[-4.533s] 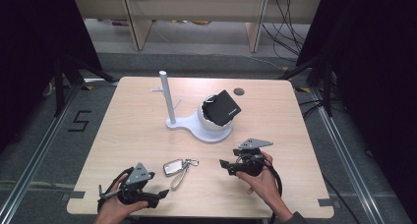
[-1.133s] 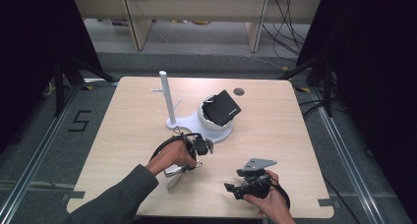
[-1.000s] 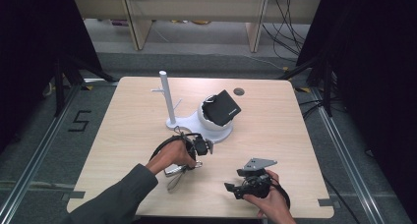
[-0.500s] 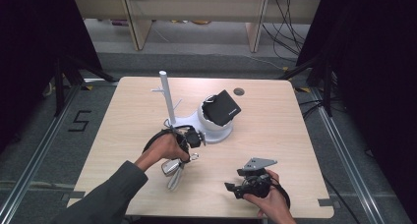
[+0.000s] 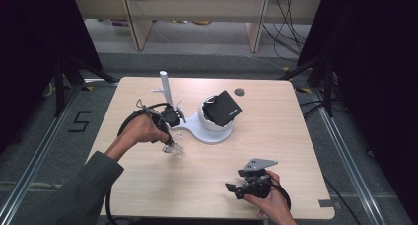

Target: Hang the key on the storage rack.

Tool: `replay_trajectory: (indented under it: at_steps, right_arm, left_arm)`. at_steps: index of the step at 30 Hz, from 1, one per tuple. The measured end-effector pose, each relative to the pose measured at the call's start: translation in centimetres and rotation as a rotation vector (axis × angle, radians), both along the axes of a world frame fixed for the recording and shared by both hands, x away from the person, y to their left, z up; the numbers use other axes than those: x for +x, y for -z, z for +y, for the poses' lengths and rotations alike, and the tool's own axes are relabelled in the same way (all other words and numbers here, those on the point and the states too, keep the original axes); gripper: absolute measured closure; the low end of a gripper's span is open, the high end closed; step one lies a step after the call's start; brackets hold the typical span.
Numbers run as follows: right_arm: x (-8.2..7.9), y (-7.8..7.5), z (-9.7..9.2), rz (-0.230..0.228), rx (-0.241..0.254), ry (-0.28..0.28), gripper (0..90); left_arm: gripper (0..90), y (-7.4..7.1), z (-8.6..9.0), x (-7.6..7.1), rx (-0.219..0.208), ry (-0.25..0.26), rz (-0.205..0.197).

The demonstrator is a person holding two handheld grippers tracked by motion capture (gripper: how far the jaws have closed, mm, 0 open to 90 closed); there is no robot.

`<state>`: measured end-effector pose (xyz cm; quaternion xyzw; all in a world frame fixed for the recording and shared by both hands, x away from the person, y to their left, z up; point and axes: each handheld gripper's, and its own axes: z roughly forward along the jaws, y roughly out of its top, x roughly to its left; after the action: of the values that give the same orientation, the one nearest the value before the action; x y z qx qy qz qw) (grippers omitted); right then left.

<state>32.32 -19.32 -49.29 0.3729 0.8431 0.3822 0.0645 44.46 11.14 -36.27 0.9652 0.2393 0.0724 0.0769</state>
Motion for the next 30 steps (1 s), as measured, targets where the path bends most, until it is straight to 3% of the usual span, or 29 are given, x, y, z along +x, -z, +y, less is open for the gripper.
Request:
replay_trajectory:
  at_steps: [5, 7, 14, 21, 30]
  right_arm:
    - [0.1, 0.0, -0.1, 0.000, 0.000, 0.000, 30.6]
    - [0.0, 0.0, 0.0, 0.002, 0.003, 0.003, 30.6]
    - [0.1, 0.0, -0.1, -0.002, 0.006, 0.003, 30.5]
    - [0.1, 0.0, -0.1, 0.001, 0.007, 0.004, 30.5]
    - [0.1, 0.0, -0.1, 0.001, 0.007, 0.003, 30.5]
  left_arm:
    - [75.2, -1.4, 1.0, 0.4, 0.011, -0.023, -0.021]
    - [75.2, -1.9, 1.5, 0.5, 0.013, -0.033, -0.012]
    - [75.2, -4.1, 2.8, 1.0, -0.035, -0.083, -0.042]
    - [75.2, -6.3, 4.2, 1.8, -0.030, -0.136, -0.081]
    - [75.2, -7.5, 6.2, 3.1, -0.046, -0.214, -0.099]
